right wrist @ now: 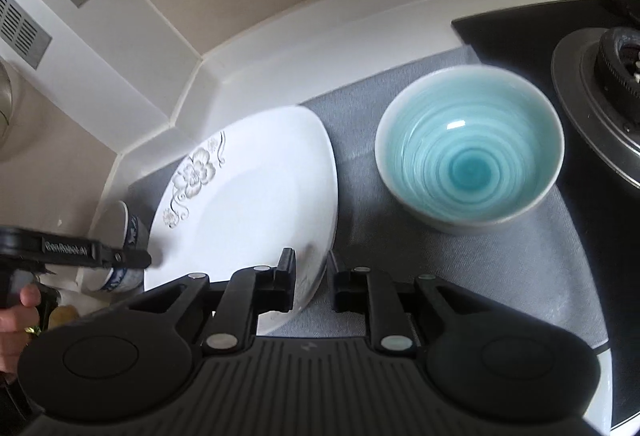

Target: Organize plates and bowls

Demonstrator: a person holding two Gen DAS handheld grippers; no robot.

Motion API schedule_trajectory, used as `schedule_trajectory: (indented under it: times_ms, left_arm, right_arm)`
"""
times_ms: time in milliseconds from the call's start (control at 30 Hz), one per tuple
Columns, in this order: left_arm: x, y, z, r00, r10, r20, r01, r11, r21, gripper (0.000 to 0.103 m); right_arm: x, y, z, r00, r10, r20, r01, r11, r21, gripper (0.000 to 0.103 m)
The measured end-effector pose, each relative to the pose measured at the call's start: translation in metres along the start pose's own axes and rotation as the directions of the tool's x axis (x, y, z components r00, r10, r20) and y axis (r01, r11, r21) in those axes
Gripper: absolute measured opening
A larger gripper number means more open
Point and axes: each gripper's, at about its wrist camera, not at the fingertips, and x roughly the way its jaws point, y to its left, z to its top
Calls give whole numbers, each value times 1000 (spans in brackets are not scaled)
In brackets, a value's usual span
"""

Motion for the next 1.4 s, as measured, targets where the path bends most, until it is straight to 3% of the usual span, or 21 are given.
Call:
schedule_trajectory:
  times_ms: [100, 233, 500, 600, 667, 767, 833, 967, 1033, 1100, 1133, 1200, 1233, 1267, 1333, 1400]
  left_arm:
    - [4, 3, -5, 1000, -17, -5, 17, 1000, -10, 30]
    - [7, 2, -7, 1000, -13, -8, 13, 1000, 2, 24]
    - [8, 0, -12, 1000, -11, -12, 11, 1000, 3, 24]
    - [7, -2, -13, 1000, -5, -7, 5, 1000, -4, 24]
    - [5, 1, -15, 1000, -7, 2, 7, 1000, -22, 24]
    - [2, 3, -22, 1000, -27, 12, 28, 999, -38, 25]
    - [-2, 1, -29, 999, -36, 18, 37, 999, -34, 25]
    - [-8, -1, -42, 998, -44, 36, 46, 998, -47, 29]
    - [-9, 1, -47, 997, -57, 49, 60, 996, -63, 36]
    - [-9, 1, -52, 996, -67, 54, 71, 995, -75, 40]
    - [-8, 0, -54, 996, -70, 53, 74, 995, -73, 40]
    - [-9, -3, -57, 997, -61, 41, 63, 996, -56, 40]
    - [-11, -5, -59, 998, -59, 39, 60, 997, -44, 40]
    - [-13, -8, -60, 997, -60, 40, 61, 998, -30, 40]
    - [-18, -14, -64, 996, -75, 38, 74, 997, 7, 40]
    - [-23, -23, -68, 993, -112, 38, 110, 992, 54, 40]
  right_arm:
    - [5, 0, -1, 1000, -1, -15, 1, 1000, 9, 19]
    - [10, 7, -7, 999, -30, -31, 29, 999, -24, 7]
    - [7, 4, -14, 1000, -22, -7, 22, 999, -23, 6]
    - [-6, 3, -19, 999, -32, 20, 32, 999, -15, 12]
    - [-17, 2, -23, 999, -16, 31, 17, 1000, -24, 44]
    - [-28, 3, -37, 1000, 9, 7, -8, 995, -101, 77]
    - [-33, 7, -51, 1000, 4, -14, -6, 987, -158, 80]
    - [-35, 19, -85, 996, -80, -26, 70, 959, -274, 80]
    - [-27, 22, -96, 995, -57, -83, 30, 956, -292, 79]
    - [-23, 27, -101, 991, -35, -126, -6, 951, -308, 77]
    - [-21, 31, -103, 990, -27, -140, -20, 946, -322, 70]
    - [-12, 37, -110, 980, -79, -181, 6, 928, -372, 45]
    - [-5, 40, -114, 972, -107, -210, 16, 919, -395, 18]
    - [-3, 40, -117, 970, -117, -215, 21, 916, -402, 10]
    - [-8, 35, -116, 976, -128, -178, 51, 922, -384, 8]
    - [-17, 23, -109, 978, -181, -107, 133, 928, -348, 6]
